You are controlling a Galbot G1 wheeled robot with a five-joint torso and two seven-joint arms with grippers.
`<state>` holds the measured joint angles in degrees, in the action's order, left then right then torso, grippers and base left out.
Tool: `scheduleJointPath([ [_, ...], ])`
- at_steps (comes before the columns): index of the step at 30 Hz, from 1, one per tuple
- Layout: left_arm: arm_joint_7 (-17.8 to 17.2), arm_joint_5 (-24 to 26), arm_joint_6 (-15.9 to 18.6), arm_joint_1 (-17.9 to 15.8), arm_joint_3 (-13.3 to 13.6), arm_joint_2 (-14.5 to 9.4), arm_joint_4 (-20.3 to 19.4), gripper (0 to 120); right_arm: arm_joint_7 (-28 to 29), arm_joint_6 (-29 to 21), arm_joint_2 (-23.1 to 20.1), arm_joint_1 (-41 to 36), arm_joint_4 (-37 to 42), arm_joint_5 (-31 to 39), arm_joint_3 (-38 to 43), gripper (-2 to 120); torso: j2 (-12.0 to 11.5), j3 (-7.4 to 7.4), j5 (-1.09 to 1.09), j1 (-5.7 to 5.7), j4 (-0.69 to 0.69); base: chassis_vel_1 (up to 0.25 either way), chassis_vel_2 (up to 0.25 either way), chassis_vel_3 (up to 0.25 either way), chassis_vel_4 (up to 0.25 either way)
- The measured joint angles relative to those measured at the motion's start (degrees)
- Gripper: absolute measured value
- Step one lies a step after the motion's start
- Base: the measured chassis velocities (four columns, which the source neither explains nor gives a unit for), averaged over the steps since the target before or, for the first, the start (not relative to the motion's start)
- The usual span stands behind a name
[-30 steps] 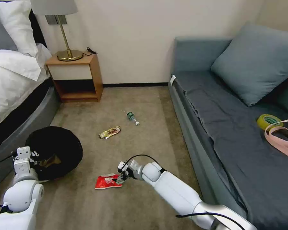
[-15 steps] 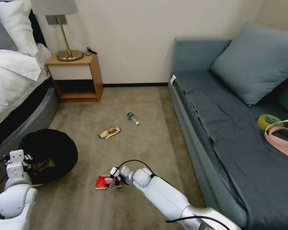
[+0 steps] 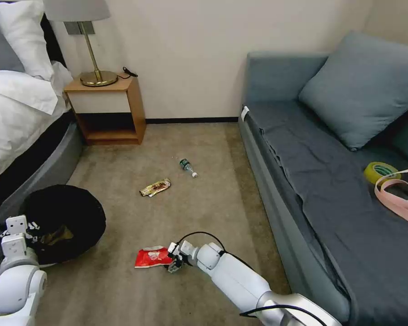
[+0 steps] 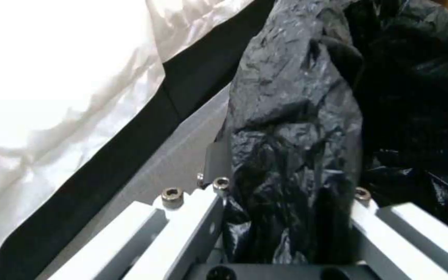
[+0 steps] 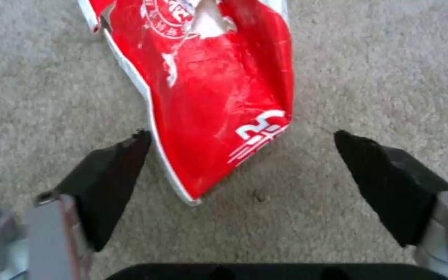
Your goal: Pick up the trash bin, then pick up the garbage on the floor and place it into the trash bin.
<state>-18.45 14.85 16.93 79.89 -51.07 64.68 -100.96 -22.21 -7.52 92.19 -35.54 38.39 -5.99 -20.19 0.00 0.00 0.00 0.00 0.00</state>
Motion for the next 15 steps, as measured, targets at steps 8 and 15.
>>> scheduleJointPath([
  [8, 0.06, 0.08, -0.08, -0.23, 0.13, -0.16, 0.01, 4, -0.12, -0.08, -0.02, 0.38, 1.62, 1.87, -0.66, 85, 0.0, 0.0, 0.0, 0.0, 0.0, 0.0, 0.0, 0.0, 0.0],
  [15, 0.06, 0.08, -0.06, -0.71, 0.65, -0.09, -0.09, 4, -0.82, -0.36, -0.04, 0.44, 2.4, 2.47, -1.13, 86, 0.0, 0.0, 0.0, 0.0, 0.0, 0.0, 0.0, 0.0, 0.0],
])
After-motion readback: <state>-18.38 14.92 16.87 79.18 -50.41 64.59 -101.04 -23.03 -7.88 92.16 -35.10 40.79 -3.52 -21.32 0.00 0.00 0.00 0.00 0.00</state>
